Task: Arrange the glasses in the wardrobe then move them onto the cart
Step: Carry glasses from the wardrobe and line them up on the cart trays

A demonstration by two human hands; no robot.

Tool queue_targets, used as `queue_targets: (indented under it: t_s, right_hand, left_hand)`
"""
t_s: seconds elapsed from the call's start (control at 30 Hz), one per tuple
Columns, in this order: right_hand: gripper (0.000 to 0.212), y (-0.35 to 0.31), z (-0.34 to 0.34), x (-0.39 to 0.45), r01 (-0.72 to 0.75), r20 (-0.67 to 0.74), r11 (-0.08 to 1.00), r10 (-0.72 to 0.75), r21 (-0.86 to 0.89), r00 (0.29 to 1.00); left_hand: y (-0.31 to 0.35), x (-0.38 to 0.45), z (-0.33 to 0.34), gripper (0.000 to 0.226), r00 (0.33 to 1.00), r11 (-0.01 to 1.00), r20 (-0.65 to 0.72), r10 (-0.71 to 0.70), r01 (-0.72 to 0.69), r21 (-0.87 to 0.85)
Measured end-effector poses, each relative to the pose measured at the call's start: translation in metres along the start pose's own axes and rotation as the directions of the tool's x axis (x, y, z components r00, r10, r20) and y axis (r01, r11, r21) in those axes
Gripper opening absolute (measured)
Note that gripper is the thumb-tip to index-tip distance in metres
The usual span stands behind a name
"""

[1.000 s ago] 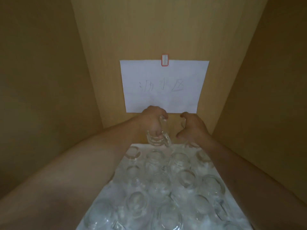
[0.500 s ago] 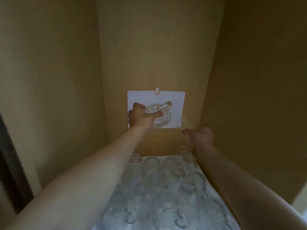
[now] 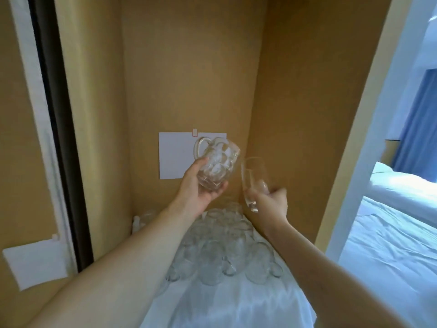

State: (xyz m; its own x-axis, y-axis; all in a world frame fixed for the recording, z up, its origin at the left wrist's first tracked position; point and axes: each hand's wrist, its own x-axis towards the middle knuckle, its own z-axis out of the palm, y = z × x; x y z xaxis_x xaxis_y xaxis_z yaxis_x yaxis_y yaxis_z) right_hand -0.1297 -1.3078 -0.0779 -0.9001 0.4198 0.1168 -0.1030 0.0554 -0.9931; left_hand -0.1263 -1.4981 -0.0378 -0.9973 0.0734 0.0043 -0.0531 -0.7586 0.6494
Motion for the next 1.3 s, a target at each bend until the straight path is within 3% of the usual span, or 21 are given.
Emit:
queue_targets:
  t_s: [0.13, 0.33, 0.57, 0.83, 1.13, 1.3]
  right_hand:
    - [0.087, -0.008, -0.034, -0.021, 0.133, -0.089, 0.986, -0.142, -0.101, 0.986]
    - [0.084, -0.016, -0.097, -0.041, 0.339, -0.232, 0.925, -0.373, -0.175, 0.898]
    - [0.095, -0.016, -0.227, -0.051, 0.338, -0.319, 0.926, -0.375, -0.165, 0.871]
    - [0.095, -0.017, -0.407, -0.089, 0.297, -0.486, 0.919, -0.389, -0.258, 0.783]
    - [0.102, -0.007, -0.580, -0.127, 0.187, -0.625, 0.915, -0.382, -0.356, 0.681]
    - [0.097, 0.008, -0.638, -0.142, 0.125, -0.710, 0.931, -0.344, -0.343, 0.615]
  left_hand:
    - [-0.015, -0.022, 0.022, 0.068, 0.994, 0.998, 0.106, -0.029, 0.023, 0.058]
    - [-0.055, -0.047, 0.068, 0.070, 0.975, 0.996, 0.209, -0.069, 0.056, 0.067]
    - [-0.148, -0.081, 0.154, 0.057, 0.931, 0.973, 0.311, -0.193, 0.140, 0.184]
    - [-0.282, -0.133, 0.261, 0.057, 0.897, 0.923, 0.263, -0.356, 0.293, 0.250]
    - [-0.420, -0.189, 0.362, 0.065, 0.704, 0.836, 0.450, -0.549, 0.459, 0.302]
    - [-0.478, -0.206, 0.395, 0.062, 0.551, 0.760, 0.530, -0.645, 0.539, 0.364]
